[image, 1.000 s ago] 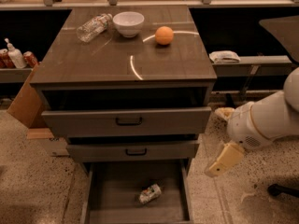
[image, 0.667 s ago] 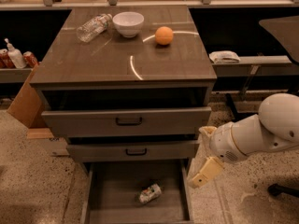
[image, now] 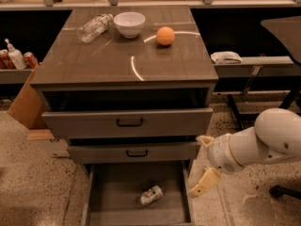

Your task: Pick 7up can from bottom drawer and place on counter

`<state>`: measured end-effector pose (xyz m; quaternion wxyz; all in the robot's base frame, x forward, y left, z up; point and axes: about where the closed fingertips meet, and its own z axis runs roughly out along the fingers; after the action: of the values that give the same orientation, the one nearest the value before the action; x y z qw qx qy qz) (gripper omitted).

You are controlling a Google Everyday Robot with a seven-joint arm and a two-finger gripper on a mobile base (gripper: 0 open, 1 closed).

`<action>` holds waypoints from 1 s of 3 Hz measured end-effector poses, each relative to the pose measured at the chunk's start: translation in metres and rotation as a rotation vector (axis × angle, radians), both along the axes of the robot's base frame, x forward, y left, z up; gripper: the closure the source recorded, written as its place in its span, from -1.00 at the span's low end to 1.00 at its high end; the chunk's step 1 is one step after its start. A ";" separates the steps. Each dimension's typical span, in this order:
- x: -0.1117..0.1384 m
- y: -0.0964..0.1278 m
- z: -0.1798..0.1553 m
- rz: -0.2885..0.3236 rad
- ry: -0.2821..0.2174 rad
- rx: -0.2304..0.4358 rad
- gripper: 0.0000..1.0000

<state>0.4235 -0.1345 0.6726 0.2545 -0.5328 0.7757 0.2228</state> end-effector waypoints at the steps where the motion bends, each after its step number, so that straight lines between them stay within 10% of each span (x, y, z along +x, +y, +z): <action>1: -0.016 0.025 -0.067 0.092 0.002 0.019 -1.00; 2: -0.026 0.052 -0.142 0.146 0.030 0.042 -1.00; 3: -0.026 0.052 -0.142 0.146 0.030 0.042 -1.00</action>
Offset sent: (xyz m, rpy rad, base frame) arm -0.0369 0.0796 -0.2232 0.0531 0.0452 0.2223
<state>0.3971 -0.0827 0.5310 0.2370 -0.5792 0.7335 0.2651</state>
